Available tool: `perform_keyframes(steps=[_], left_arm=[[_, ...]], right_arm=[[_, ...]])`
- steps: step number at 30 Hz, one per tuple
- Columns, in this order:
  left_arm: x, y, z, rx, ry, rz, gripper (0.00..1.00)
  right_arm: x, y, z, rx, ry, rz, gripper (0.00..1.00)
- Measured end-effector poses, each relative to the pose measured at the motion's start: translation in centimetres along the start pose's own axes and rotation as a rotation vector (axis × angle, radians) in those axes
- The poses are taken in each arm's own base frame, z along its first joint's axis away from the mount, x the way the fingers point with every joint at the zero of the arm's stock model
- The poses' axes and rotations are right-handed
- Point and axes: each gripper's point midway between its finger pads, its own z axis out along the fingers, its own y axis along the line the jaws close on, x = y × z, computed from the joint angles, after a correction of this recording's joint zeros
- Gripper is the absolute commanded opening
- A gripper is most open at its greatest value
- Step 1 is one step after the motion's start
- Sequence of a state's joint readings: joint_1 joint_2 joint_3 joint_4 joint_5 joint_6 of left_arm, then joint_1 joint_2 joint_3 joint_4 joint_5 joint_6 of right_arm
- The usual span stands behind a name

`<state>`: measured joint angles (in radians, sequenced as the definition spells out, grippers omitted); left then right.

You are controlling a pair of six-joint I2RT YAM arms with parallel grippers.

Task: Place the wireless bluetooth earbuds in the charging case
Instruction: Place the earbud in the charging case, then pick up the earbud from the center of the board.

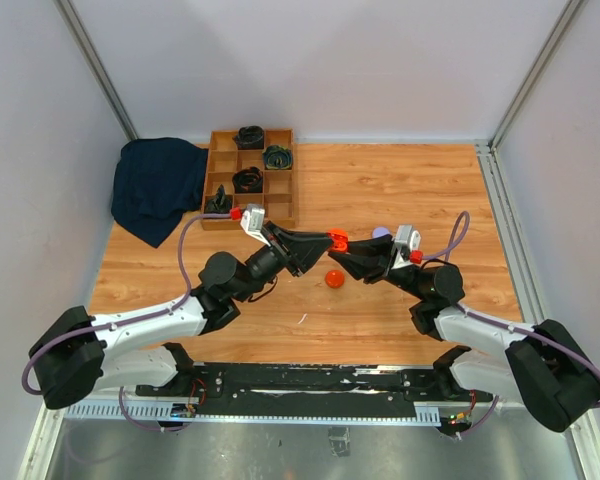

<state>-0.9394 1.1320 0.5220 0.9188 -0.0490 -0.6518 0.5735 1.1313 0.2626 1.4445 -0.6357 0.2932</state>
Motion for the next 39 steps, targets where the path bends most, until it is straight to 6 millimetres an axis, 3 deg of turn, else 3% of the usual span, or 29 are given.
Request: perform_keyframes(steps=[14,22,32,39], left_arm=[[0.1,0.4,-0.7,-0.019,0.001,-0.009,0.52],[-0.8,2.4,-2.1,-0.152,0.0,0.054,0.58],[0.5,9.6,-4.8,-0.506,0.149,0.22,0.64],[0.9,16.5,-8.1,-0.762,0.264,0.281,0.65]], right_arm=[[-0.2,0.1,-0.1,0.001,-0.005,-0.003,0.16],[1.0,-0.1,-0.8,0.025,0.02,-0.007,0.16],[2.4,-0.9,-2.0,0.081,0.091,-0.062,0.16],[4.1,-1.3,-3.1,0.114,0.163,-0.086,0.16]])
